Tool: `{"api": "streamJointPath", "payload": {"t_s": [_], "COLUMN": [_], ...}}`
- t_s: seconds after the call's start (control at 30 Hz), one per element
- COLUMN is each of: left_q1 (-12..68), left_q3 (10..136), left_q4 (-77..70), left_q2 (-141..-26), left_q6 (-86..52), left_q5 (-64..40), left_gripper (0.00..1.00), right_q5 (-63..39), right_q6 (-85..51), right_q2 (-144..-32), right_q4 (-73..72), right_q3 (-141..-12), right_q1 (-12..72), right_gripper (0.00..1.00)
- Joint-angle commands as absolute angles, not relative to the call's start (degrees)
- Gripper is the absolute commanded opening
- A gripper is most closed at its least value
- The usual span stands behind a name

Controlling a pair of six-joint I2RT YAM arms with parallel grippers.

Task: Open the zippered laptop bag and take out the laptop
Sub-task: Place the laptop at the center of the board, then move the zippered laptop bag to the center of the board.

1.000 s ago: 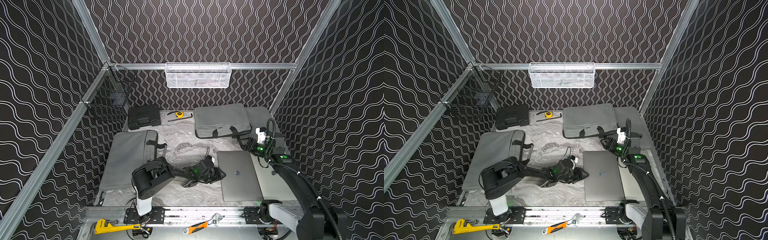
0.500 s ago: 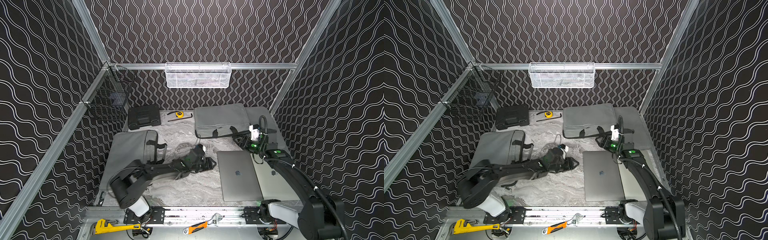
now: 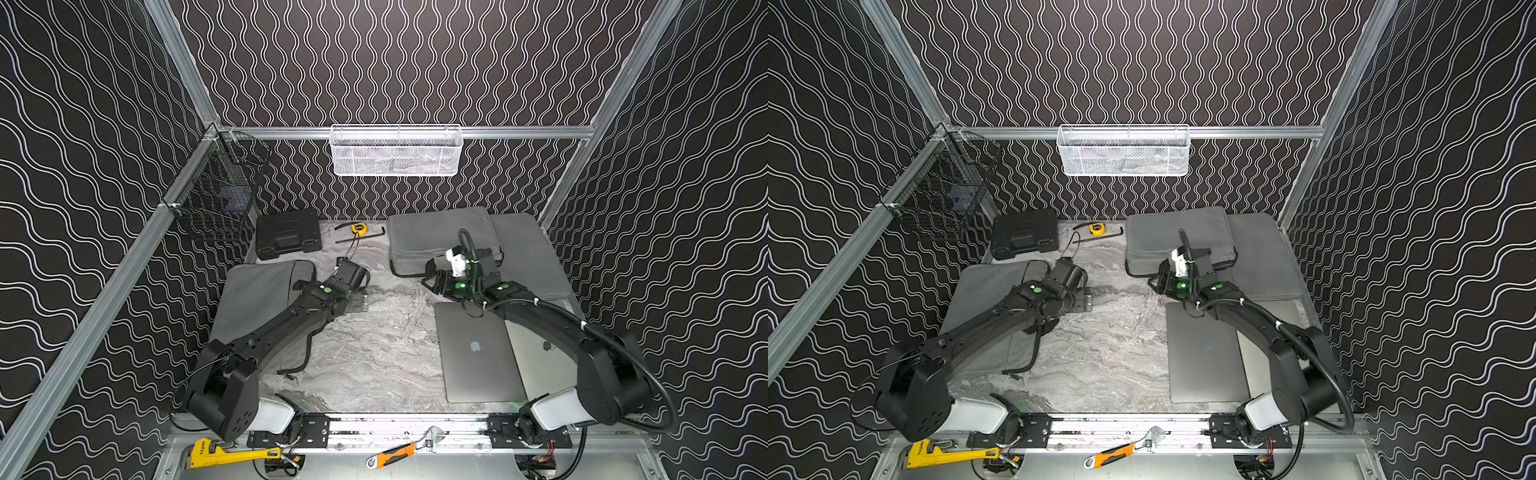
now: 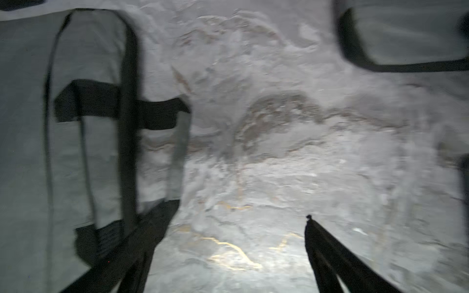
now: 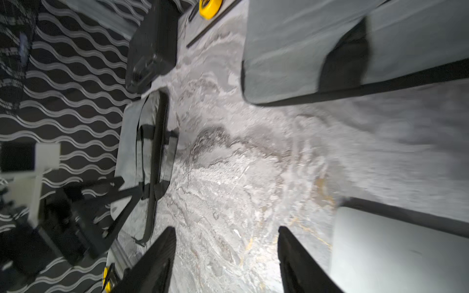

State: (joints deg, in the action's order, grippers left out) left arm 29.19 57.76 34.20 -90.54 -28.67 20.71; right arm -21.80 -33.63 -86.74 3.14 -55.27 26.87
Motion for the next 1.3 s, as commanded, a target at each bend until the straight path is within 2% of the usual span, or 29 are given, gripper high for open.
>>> {"api": "streamJointPath", "payload": {"t_s": [0.0,0.37,0.53,0.6,0.7,0.83,1.0,1.27], "left_q1": [25.86,18.76,15.73,15.28,15.29,15.38,15.68,22.89], "left_q3": [58.18,59.15,58.05,57.49,56.53,55.26,53.74,53.12], "left_q4": [41.3,48.64,48.64,48.01,47.22,47.0,45.76,47.03], "left_q2": [-92.95,-105.14,-108.42,-108.46,-108.11,-107.04,-104.5,-97.68], "left_q6": [-26.38,-29.58,-28.18,-27.61,-27.19,-27.22,-26.48,-26.58], "left_q5": [27.46,31.37,27.75,26.32,24.51,24.61,22.53,20.75], "left_gripper": [0.96,0.97,0.9,0.83,0.67,0.25,0.01,0.0], "right_q5": [-22.56,-24.42,-24.35,-24.24,-24.17,-23.91,-23.4,-23.57], "right_q6": [-34.63,-36.44,-36.0,-35.7,-35.49,-35.39,-35.31,-37.39], "right_q2": [-89.06,-93.58,-93.96,-93.96,-93.89,-93.78,-93.45,-91.61], "right_q4": [0.72,-2.8,-2.98,-2.99,-2.73,-2.79,-2.75,-5.35], "right_q3": [-56.42,-54.6,-54.34,-54.24,-53.95,-53.53,-52.81,-50.35], "right_q1": [29.1,33.65,33.66,33.66,33.72,33.58,33.59,32.51], "right_gripper": [0.65,0.65,0.65,0.65,0.65,0.65,0.65,0.65]}}
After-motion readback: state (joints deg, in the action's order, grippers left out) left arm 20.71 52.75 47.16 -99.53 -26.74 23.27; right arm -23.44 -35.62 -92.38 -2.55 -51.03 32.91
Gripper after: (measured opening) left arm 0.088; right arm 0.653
